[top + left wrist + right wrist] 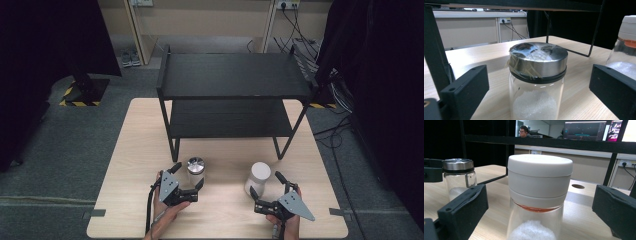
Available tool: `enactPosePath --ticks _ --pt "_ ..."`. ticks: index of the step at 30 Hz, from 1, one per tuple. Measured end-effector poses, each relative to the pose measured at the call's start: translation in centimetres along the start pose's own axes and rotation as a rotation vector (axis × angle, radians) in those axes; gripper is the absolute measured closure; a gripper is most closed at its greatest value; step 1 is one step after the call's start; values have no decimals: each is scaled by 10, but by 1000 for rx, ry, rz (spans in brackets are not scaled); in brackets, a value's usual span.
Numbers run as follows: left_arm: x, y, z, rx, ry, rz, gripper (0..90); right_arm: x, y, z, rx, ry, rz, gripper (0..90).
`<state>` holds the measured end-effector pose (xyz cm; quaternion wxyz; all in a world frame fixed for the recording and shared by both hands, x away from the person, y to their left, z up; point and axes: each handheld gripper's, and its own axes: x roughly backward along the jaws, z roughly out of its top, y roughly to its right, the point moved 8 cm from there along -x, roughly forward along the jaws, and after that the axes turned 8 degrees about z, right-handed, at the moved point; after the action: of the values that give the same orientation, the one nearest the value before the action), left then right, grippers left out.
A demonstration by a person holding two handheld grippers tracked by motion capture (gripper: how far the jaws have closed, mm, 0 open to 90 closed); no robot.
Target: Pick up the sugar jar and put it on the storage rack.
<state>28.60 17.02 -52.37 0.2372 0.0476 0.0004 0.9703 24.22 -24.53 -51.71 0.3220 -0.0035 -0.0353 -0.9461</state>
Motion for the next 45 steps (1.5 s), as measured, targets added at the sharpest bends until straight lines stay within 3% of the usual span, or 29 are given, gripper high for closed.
enactPosePath --ticks 13,23,27,35,45 --pt "-15 2 3 -16 -19 -3 67 0 0 0 -3 -2 3 5" --pt "-24 1 3 -15 -65 16 93 0 0 -1 -2 -4 5 6" --pt "-25 0 4 -23 -67 21 123 -1 0 -1 -3 -5 6 6" --pt "-27 0 6 -60 -90 -2 305 -1 0 -1 -2 -5 6 7" --pt "-26 3 6 -66 -87 5 312 -1 0 -1 -3 -6 9 12"
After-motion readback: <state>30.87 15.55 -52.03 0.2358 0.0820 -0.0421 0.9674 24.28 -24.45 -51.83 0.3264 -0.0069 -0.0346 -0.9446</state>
